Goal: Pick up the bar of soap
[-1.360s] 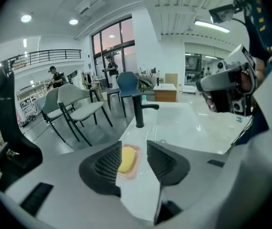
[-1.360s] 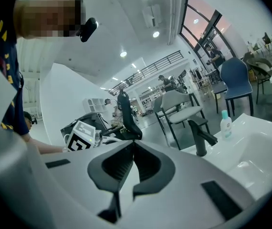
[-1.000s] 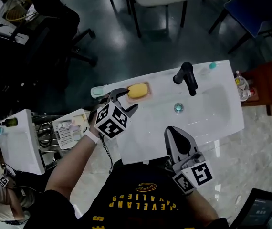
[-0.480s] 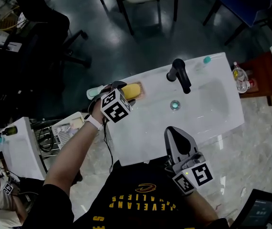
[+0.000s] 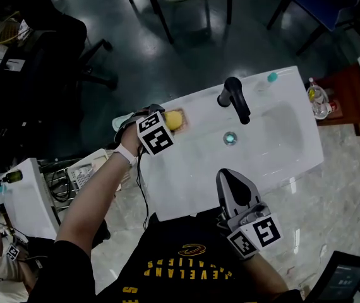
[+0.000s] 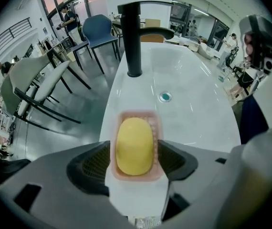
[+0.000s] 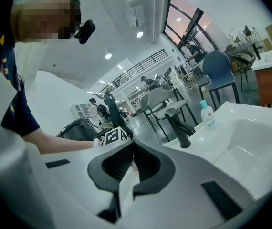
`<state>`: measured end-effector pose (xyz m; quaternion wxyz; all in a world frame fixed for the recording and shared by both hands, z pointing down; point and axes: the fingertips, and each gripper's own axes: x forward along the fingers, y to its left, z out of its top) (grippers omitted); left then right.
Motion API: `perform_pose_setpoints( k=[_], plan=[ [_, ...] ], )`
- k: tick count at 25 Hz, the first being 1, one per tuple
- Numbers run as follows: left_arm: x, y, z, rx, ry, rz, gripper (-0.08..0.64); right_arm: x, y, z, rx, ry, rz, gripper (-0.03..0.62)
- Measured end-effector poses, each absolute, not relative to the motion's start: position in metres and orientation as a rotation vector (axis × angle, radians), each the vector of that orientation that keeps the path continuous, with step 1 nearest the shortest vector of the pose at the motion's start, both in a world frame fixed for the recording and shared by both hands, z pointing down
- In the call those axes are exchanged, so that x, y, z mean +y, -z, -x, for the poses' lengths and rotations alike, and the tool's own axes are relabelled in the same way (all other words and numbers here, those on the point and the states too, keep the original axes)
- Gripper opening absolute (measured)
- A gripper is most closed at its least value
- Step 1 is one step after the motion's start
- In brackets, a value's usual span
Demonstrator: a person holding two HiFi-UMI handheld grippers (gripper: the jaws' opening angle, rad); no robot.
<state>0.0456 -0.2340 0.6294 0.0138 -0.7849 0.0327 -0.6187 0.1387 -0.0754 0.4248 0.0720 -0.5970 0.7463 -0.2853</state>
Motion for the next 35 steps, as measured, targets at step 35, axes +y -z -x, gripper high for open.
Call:
perform_pose_setpoints(
  k=[35],
  plan=[
    [-0.251,-0.632,-0.057,0.206,1.786,2.293,0.267,-0.070,-0.431,-0.148,2.182,0.934,1.783,0.015]
  ],
)
